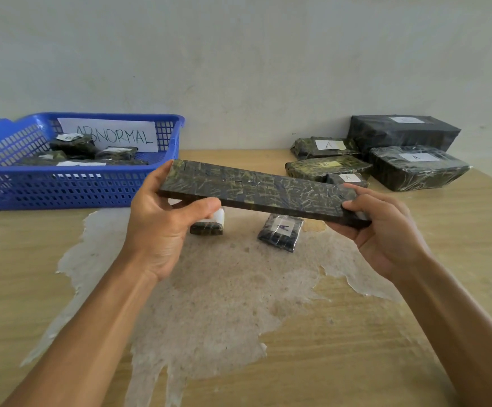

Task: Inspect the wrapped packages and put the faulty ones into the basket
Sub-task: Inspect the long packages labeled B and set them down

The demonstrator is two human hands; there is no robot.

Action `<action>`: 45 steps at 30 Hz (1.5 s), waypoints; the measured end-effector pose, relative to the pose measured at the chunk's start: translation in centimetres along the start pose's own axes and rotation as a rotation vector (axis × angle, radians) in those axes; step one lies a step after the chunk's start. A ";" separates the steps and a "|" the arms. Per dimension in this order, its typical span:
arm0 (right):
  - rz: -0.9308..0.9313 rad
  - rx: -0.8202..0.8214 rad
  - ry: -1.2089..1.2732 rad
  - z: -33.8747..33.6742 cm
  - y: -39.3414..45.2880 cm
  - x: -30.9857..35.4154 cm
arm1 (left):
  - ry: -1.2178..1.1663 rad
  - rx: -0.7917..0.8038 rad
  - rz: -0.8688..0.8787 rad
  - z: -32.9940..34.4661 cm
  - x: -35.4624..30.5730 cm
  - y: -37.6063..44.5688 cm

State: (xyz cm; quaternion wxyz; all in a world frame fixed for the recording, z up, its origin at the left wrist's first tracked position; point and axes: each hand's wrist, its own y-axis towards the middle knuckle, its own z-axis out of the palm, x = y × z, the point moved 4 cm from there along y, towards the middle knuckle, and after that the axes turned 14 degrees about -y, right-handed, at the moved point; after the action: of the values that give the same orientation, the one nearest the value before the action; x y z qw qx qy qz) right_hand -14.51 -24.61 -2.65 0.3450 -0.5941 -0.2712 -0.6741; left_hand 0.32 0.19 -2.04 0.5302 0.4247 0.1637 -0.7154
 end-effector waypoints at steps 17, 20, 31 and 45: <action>-0.159 0.129 -0.115 -0.3 0.0 0.5 | -0.205 -0.080 -0.049 -0.5 0.9 0.3; -0.190 0.119 -0.095 -0.2 0.2 0.4 | -0.175 -0.068 -0.066 0.3 1.3 -0.4; -0.274 0.006 0.053 -0.2 0.1 0.8 | 0.059 -0.036 -0.167 1.6 2.6 -1.5; -0.334 -0.084 -0.019 2.3 -0.5 -1.0 | 0.322 -0.264 0.078 2.0 2.7 -2.8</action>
State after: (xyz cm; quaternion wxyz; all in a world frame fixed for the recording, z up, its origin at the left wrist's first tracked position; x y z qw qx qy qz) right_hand -13.44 -22.43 -3.30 0.2004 -0.5613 -0.3408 -0.7271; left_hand -3.23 -1.76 -3.58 0.5755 0.4662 0.3221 -0.5897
